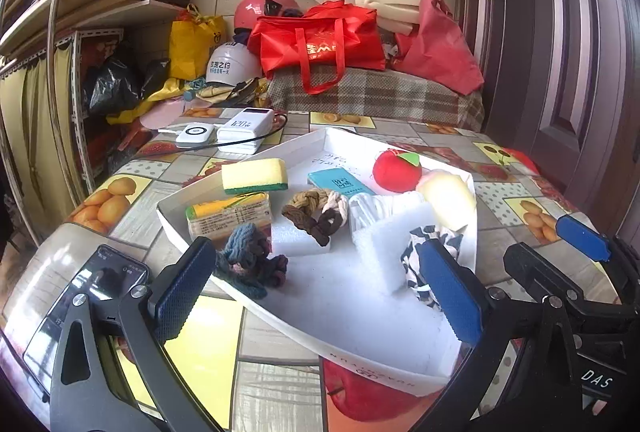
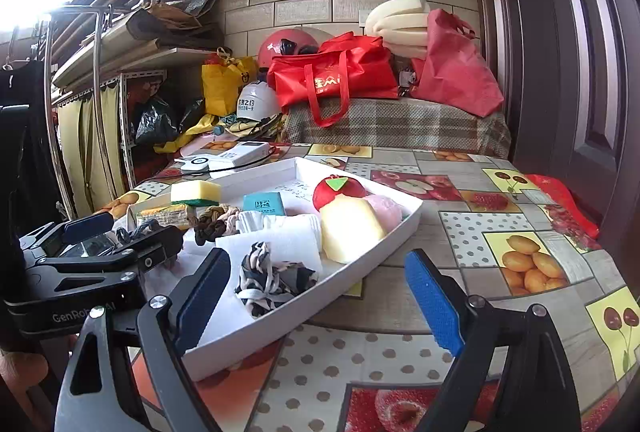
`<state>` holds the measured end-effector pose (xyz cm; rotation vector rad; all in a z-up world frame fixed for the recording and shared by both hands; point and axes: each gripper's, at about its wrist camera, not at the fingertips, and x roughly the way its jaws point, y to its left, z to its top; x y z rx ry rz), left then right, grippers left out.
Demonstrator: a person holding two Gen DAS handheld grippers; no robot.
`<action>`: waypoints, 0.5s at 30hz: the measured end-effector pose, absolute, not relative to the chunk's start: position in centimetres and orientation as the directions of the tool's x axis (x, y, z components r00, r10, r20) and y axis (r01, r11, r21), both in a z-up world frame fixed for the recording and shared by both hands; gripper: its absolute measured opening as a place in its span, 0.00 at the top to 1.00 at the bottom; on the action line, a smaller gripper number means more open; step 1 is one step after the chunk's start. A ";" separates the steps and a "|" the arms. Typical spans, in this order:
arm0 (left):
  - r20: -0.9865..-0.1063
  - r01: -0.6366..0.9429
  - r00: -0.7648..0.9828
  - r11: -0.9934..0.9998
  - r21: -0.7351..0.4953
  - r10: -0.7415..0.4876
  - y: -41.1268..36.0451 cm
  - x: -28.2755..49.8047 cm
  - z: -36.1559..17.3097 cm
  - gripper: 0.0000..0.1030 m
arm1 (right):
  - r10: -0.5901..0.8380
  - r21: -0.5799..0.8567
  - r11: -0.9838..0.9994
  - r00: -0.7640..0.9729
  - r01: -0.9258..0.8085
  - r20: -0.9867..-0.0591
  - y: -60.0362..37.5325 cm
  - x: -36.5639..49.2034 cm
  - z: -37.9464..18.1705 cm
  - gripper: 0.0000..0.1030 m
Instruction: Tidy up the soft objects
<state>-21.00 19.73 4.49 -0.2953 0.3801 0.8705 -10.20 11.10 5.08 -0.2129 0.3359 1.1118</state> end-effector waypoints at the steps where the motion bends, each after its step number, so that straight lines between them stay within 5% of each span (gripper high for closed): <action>1: -0.436 -0.783 0.585 0.617 -0.083 0.684 19.2 -20.9 4.5 0.00 | 0.837 0.000 0.436 0.405 -0.900 -0.369 10.6 -10.2 5.1 0.13; 15: -0.415 -0.760 0.582 0.649 0.028 0.699 13.6 -20.1 4.8 0.00 | 0.801 0.065 0.556 0.514 -0.828 -0.306 1.2 -8.7 6.1 0.11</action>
